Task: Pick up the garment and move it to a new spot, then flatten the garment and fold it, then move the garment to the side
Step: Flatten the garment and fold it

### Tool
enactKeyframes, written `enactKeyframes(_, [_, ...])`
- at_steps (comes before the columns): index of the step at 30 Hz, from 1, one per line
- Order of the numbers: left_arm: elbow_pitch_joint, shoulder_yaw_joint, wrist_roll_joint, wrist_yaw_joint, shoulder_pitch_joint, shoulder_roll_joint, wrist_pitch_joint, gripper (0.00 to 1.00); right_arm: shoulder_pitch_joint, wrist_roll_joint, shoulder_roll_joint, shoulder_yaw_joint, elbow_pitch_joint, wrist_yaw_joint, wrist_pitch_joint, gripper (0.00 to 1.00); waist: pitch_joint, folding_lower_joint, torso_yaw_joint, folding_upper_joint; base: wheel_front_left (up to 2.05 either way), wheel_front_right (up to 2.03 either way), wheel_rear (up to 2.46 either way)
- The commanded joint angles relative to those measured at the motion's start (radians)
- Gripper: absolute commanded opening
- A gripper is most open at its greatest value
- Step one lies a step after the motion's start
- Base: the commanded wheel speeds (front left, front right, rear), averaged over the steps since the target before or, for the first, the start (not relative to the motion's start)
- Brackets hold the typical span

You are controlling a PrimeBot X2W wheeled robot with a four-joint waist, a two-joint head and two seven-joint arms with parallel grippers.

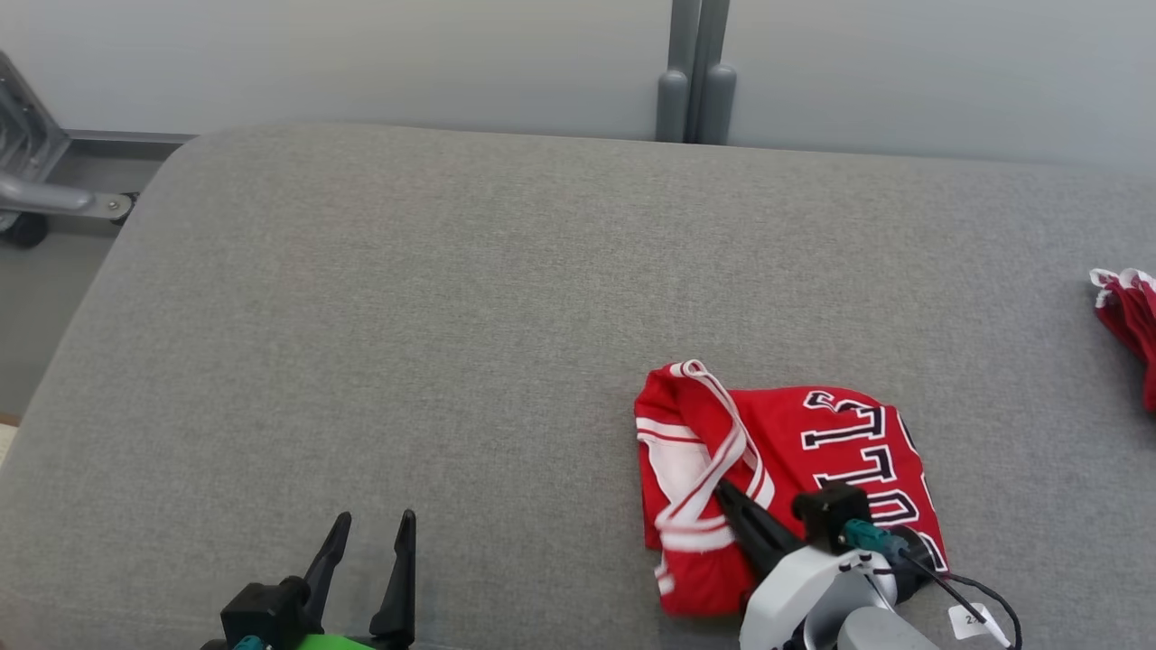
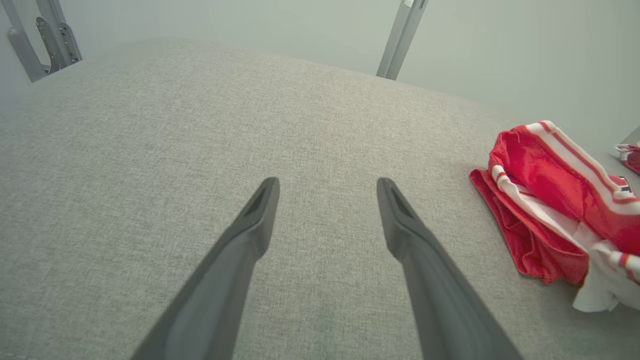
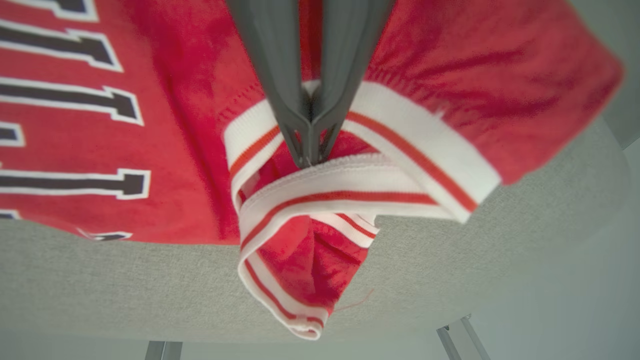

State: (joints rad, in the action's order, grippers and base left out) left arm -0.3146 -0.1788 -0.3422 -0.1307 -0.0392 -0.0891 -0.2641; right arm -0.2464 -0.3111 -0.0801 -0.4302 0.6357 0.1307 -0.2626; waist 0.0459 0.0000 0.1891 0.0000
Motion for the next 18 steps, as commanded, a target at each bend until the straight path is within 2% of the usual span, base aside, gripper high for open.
enactKeyframes(1, [-0.003, 0.003, -0.004, 0.000, -0.018, 0.003, 0.001, 1.00, -0.017, -0.020, 0.002, -0.031, 0.018, 0.000, -0.003, 0.00, -0.029, 0.0000, 0.049, 0.0000, 0.00, 0.00, 0.00])
enactKeyframes(6, [-0.005, 0.012, -0.007, 0.000, -0.027, 0.008, 0.001, 1.00, -0.057, -0.053, 0.014, -0.116, 0.067, 0.000, -0.002, 0.00, -0.036, 0.0000, 0.083, 0.0000, 0.00, 0.00, 0.00])
enactKeyframes(12, [-0.003, 0.032, -0.008, 0.000, -0.042, 0.016, 0.001, 1.00, -0.083, -0.095, -0.001, -0.183, 0.057, 0.000, -0.002, 0.00, -0.046, 0.0000, 0.090, 0.0000, 0.00, 0.00, 0.00])
enactKeyframes(17, [0.008, 0.051, -0.005, 0.000, -0.056, 0.025, 0.001, 1.00, -0.080, -0.127, -0.059, -0.202, -0.042, 0.000, -0.002, 0.00, -0.054, 0.0000, 0.067, 0.0000, 0.00, 0.00, 0.00])
enactKeyframes(18, [0.012, 0.056, -0.004, 0.000, -0.059, 0.026, 0.001, 1.00, -0.071, -0.130, -0.074, -0.194, -0.073, 0.000, -0.003, 0.06, -0.056, 0.0000, 0.059, 0.0000, 0.00, 0.00, 0.00])
